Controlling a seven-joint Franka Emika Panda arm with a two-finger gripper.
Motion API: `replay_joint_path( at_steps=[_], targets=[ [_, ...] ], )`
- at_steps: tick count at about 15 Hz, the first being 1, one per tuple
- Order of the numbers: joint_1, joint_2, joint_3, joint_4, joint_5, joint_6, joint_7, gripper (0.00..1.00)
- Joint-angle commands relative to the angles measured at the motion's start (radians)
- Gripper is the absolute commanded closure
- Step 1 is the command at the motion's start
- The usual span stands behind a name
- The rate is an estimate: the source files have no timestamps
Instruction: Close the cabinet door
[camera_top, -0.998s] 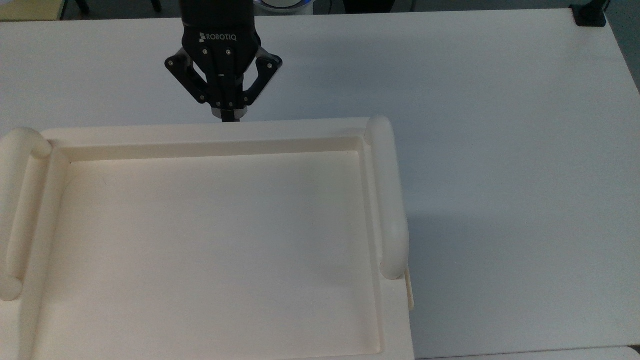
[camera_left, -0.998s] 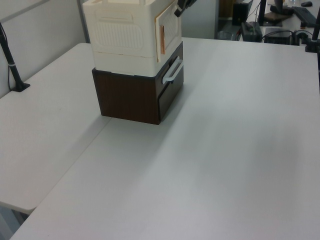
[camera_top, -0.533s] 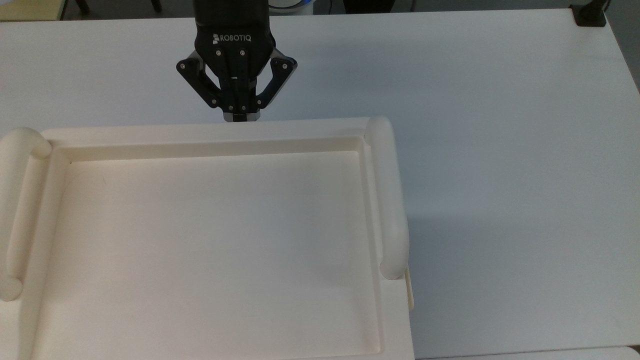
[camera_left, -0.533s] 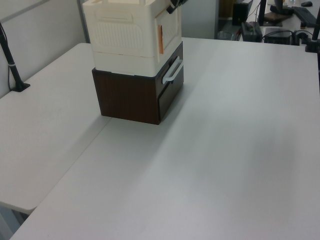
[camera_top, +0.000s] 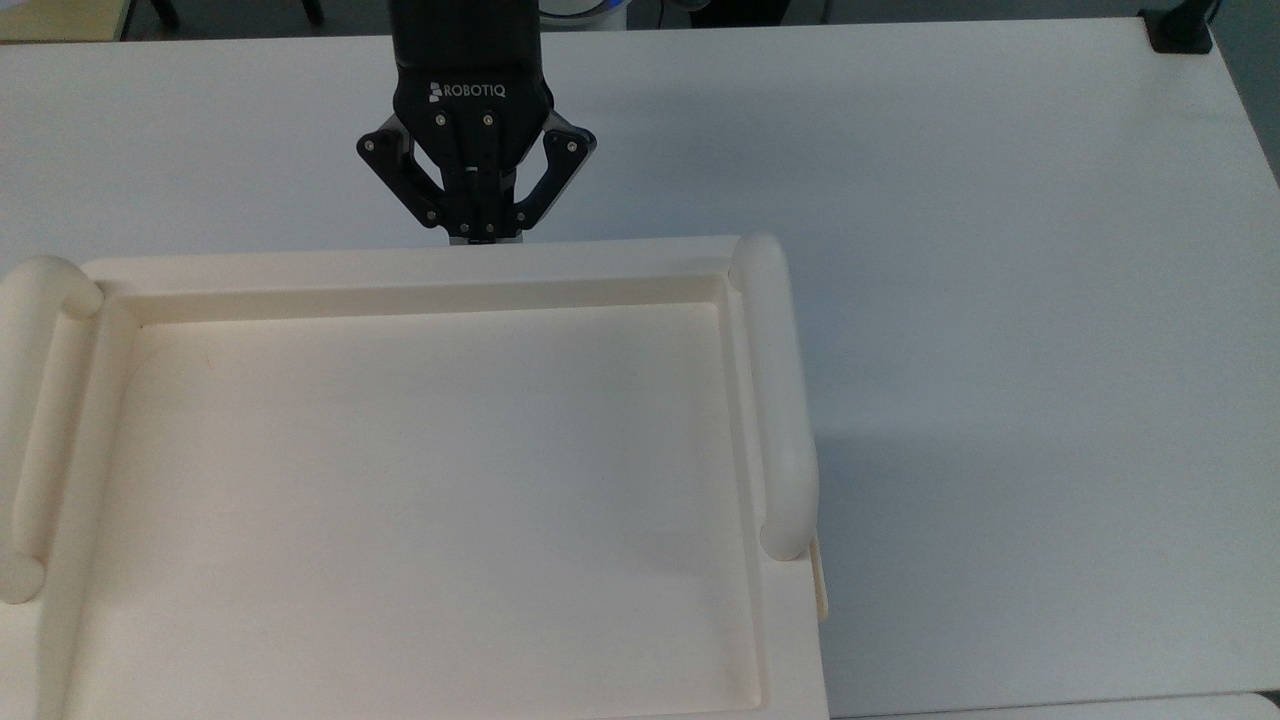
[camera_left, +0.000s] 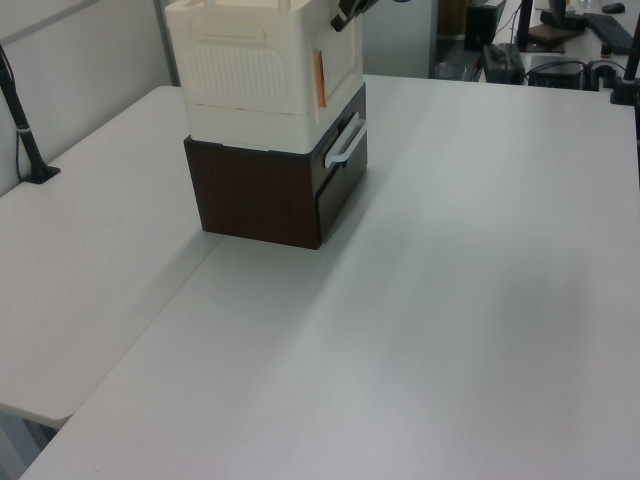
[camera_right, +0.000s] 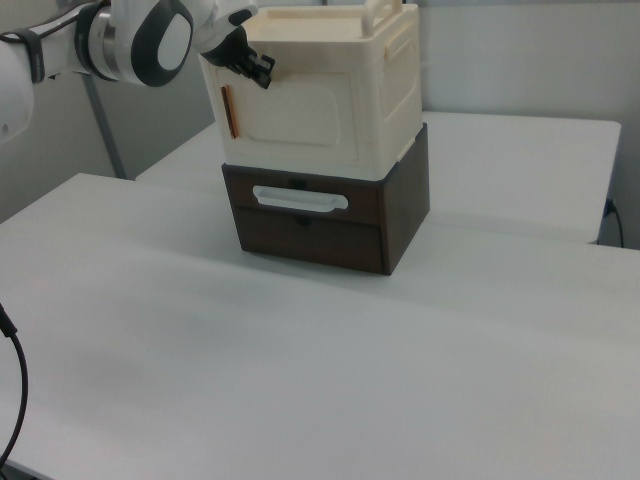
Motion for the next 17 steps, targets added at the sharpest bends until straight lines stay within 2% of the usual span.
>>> replay_joint_path(
  at_steps=[1, 6, 9, 17],
  targets=[
    [0.011, 0.027, -0.001, -0.012, 0.003, 0.033, 0.006, 1.0],
    [0.011, 0.012, -0.001, -0.014, -0.005, 0.015, -0.02, 1.0],
    [0.009, 0.009, -0.001, -0.02, -0.014, -0.102, -0.073, 1.0],
    [0.008, 0.043, 0.014, -0.014, -0.01, -0.074, -0.078, 1.0]
  ],
)
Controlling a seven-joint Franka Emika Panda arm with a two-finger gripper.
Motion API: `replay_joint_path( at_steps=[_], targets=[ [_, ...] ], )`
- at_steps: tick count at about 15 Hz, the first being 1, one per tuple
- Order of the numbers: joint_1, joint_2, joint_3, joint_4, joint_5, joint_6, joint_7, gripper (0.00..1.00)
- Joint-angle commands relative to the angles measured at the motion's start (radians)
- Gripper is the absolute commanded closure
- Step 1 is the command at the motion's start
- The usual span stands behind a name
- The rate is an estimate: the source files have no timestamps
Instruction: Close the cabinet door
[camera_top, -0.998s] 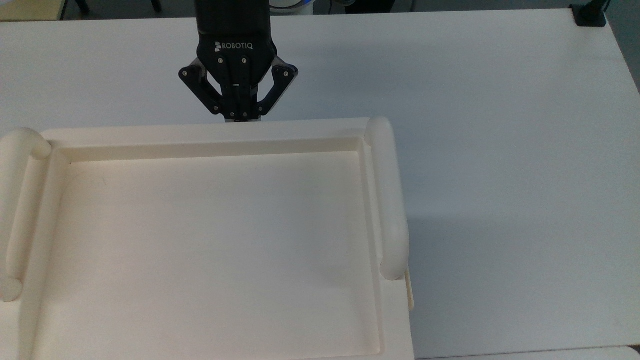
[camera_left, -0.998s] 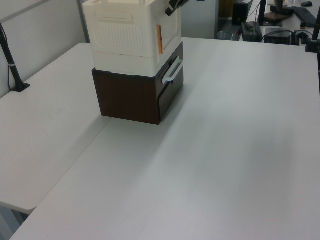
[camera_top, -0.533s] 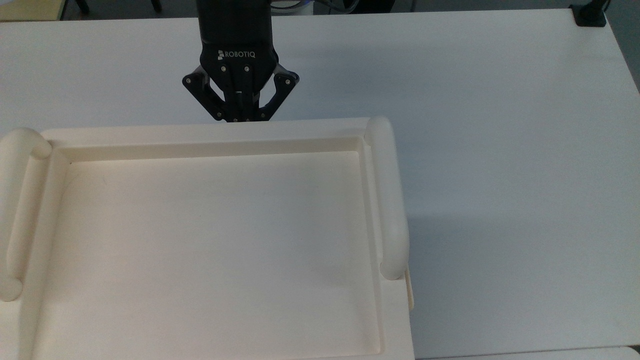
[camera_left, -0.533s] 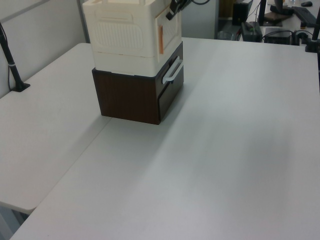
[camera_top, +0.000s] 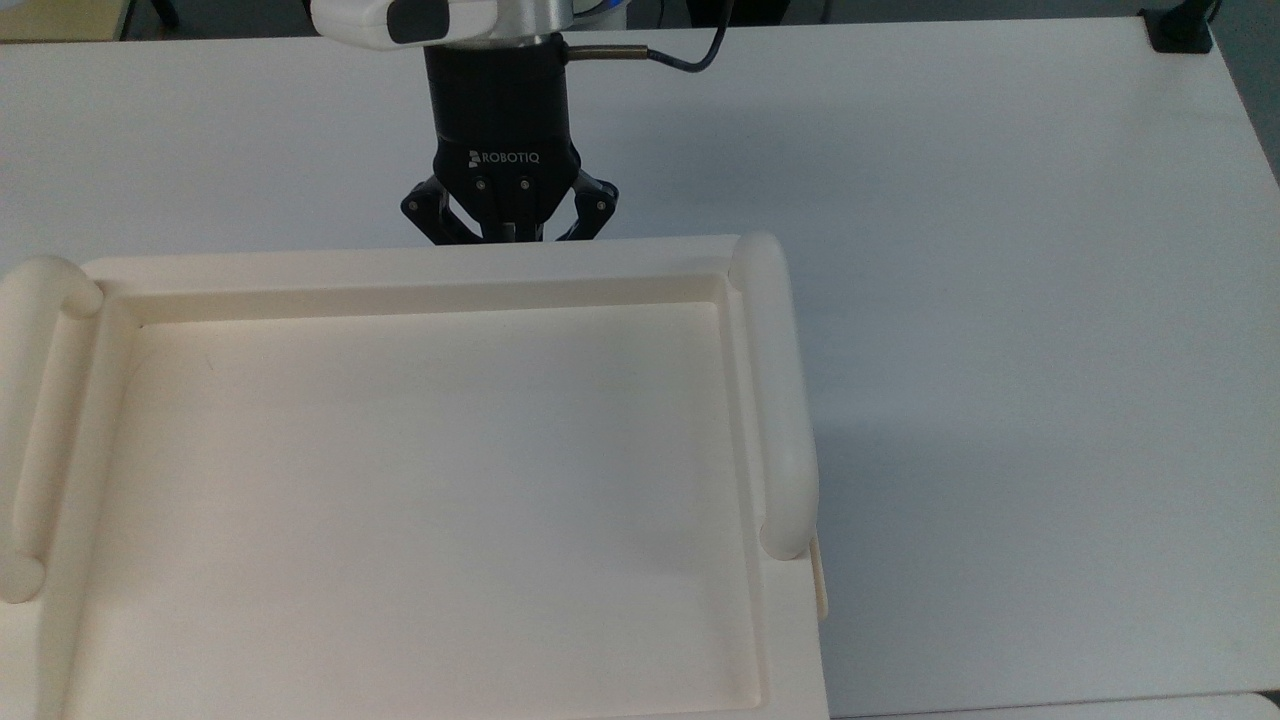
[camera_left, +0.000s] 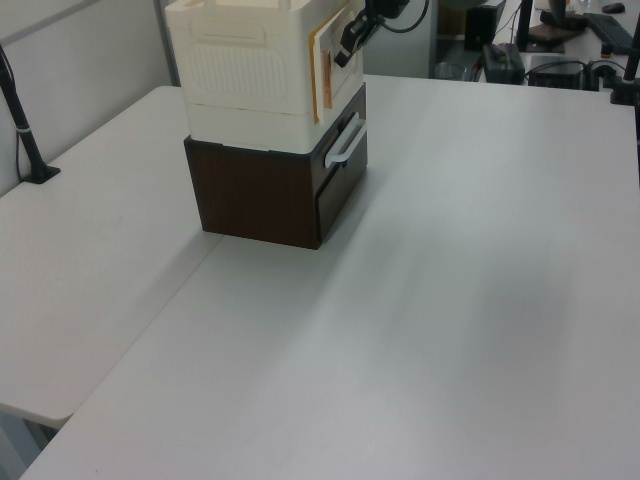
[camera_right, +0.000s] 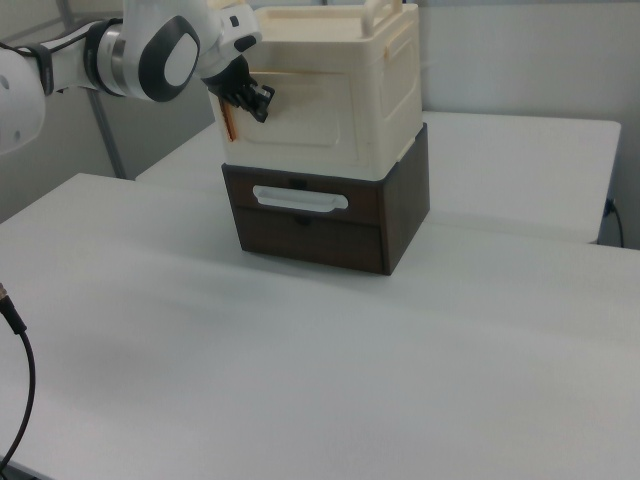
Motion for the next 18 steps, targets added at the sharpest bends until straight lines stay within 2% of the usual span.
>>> replay_joint_path(
  at_steps=[1, 2, 4, 10, 13, 18],
  targets=[
    [0.004, 0.007, 0.002, 0.001, 0.0, 0.057, -0.01, 1.0],
    [0.004, 0.009, 0.002, -0.004, 0.005, 0.134, -0.008, 1.0],
    [-0.001, 0.021, 0.002, -0.002, 0.008, 0.192, -0.005, 1.0],
    [-0.006, 0.004, 0.001, -0.028, -0.011, 0.174, -0.022, 1.0],
    [-0.004, -0.039, 0.001, -0.067, -0.055, 0.066, -0.036, 1.0],
    [0.002, -0.092, 0.001, -0.067, -0.11, -0.222, -0.034, 1.0]
  ],
)
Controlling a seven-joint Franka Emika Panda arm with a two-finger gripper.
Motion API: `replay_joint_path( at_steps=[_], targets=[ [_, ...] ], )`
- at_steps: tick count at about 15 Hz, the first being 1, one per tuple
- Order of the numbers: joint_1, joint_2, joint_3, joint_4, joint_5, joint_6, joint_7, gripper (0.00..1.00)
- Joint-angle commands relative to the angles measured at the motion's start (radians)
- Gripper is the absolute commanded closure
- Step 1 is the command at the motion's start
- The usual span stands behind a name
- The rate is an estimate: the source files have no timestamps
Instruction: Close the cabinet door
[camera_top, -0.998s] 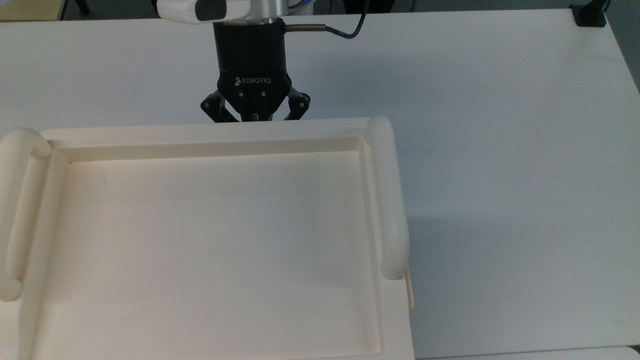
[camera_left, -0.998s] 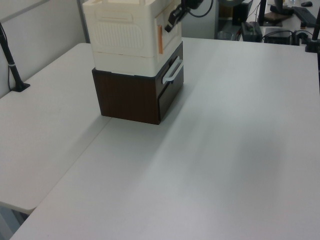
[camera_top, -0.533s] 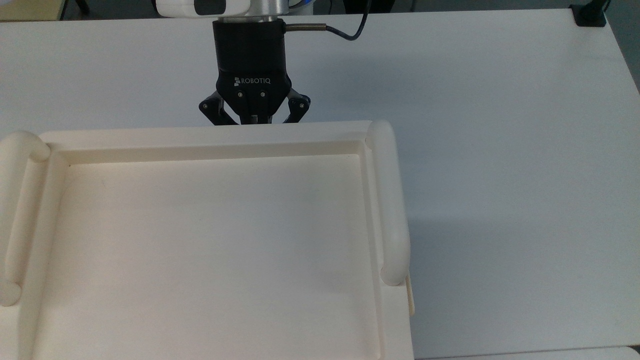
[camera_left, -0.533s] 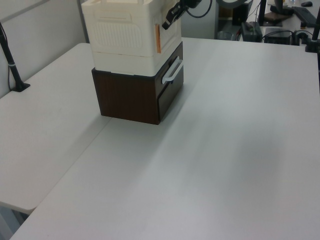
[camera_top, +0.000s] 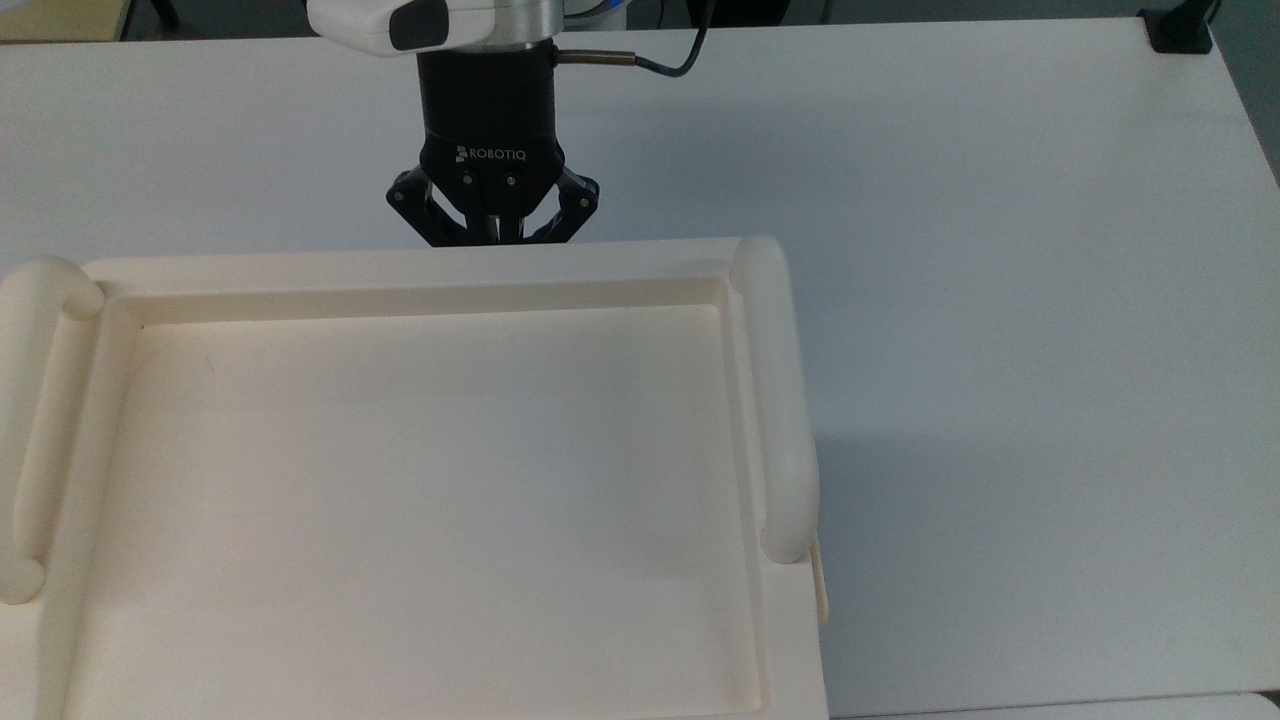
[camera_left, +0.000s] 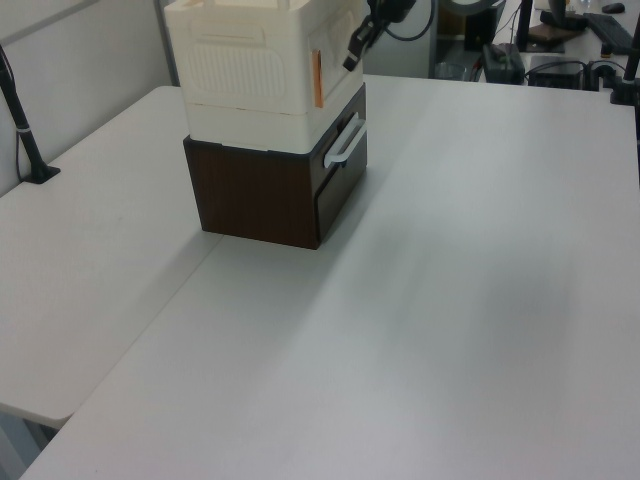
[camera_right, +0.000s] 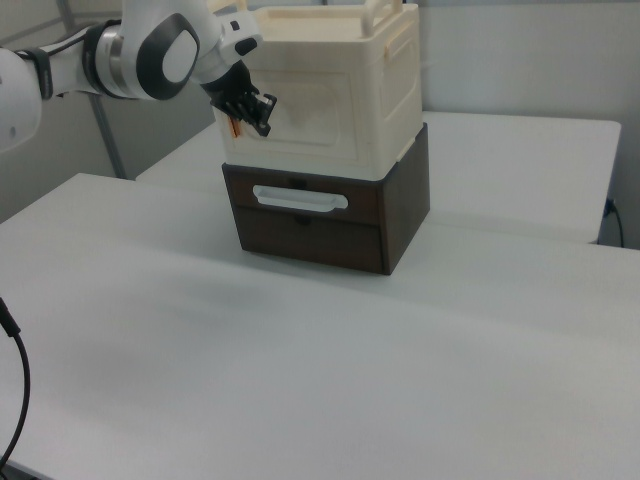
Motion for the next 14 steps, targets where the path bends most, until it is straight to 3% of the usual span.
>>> replay_joint_path(
  at_steps=[1, 6, 10, 14],
  targets=[
    [0.016, -0.083, -0.002, -0.043, -0.041, -0.211, -0.023, 1.0],
    [0.025, -0.155, 0.024, -0.053, -0.1, -0.465, -0.034, 1.0],
    [0.026, -0.241, 0.041, -0.133, -0.1, -0.535, -0.098, 1.0],
    [0.013, -0.295, 0.076, -0.165, -0.1, -0.617, -0.092, 0.92]
  ],
)
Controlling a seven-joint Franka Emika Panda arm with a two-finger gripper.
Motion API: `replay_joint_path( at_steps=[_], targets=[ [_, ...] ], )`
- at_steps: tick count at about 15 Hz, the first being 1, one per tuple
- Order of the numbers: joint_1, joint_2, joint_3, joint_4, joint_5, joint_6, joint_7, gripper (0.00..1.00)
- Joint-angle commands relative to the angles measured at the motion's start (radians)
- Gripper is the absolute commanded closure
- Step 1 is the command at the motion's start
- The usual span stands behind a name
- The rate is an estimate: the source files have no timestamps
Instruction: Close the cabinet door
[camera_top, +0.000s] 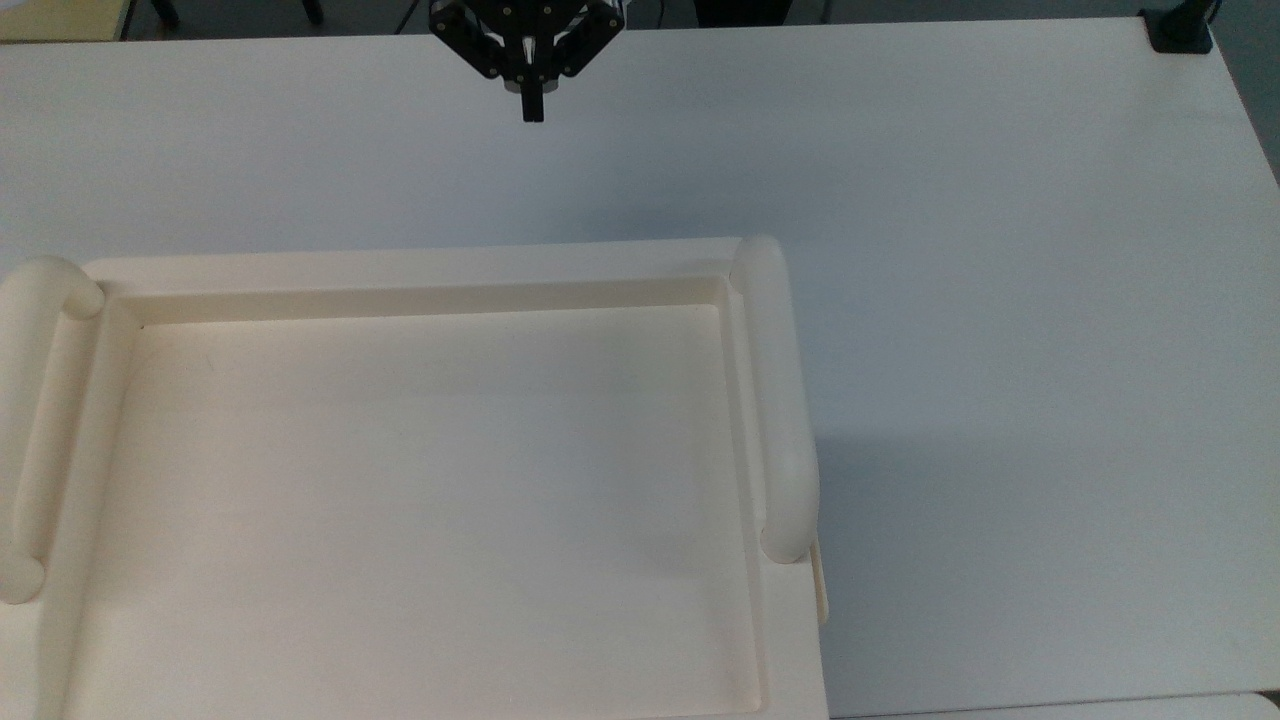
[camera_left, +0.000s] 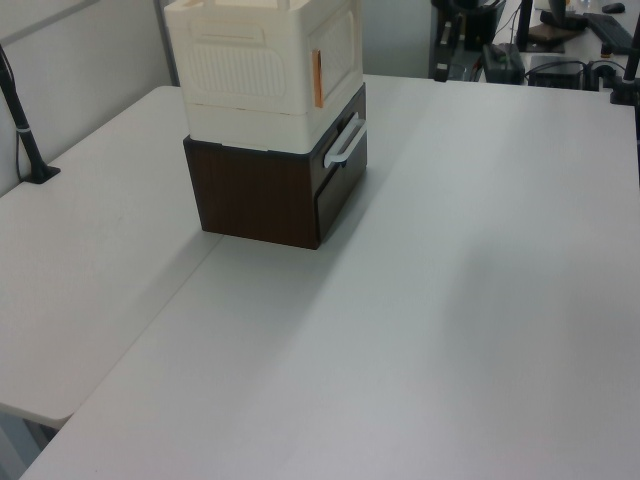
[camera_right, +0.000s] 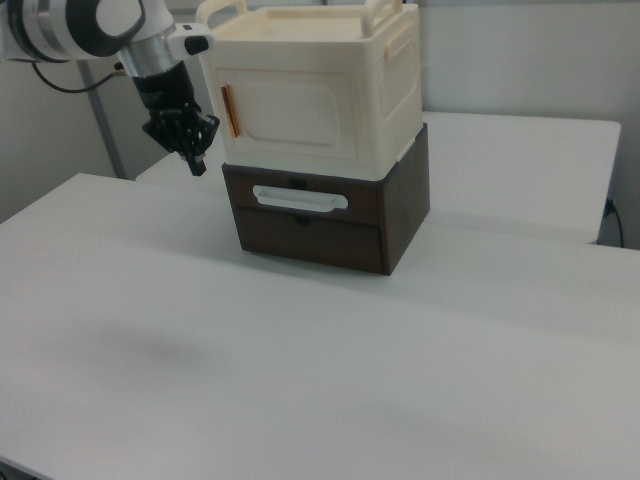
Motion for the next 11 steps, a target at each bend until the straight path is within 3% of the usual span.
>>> replay_joint_path(
  at_steps=[1, 2, 3, 4, 6, 11],
  targets=[
    [-0.005, -0.092, 0.029, -0.077, -0.018, -0.086, -0.015, 0.87],
    [-0.006, -0.097, 0.026, -0.077, -0.018, -0.1, -0.012, 0.72],
    [-0.012, -0.098, 0.021, -0.077, -0.018, -0.11, -0.014, 0.51],
    [-0.026, -0.097, 0.02, -0.077, -0.018, -0.108, -0.014, 0.24],
    [-0.045, -0.091, 0.018, -0.077, -0.018, -0.11, -0.014, 0.01],
    [-0.08, -0.085, 0.015, -0.074, -0.018, -0.104, -0.009, 0.0]
  ],
)
